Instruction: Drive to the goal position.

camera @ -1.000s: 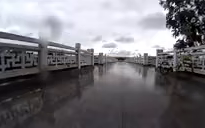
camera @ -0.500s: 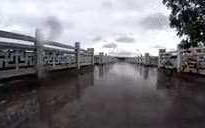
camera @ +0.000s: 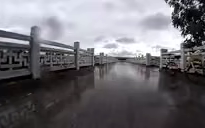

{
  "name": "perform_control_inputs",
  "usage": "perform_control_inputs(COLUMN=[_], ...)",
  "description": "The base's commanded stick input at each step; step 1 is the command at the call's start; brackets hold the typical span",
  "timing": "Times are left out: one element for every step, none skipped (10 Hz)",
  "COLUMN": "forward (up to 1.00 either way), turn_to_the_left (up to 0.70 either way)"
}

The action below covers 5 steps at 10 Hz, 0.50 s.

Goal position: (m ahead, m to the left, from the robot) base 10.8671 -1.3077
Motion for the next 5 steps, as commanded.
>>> perform_control_inputs(forward=[0.39,0.38,0.39,0.39,0.38], turn_to_the_left=[0.0,0.0,0.0,0.0,0.0])
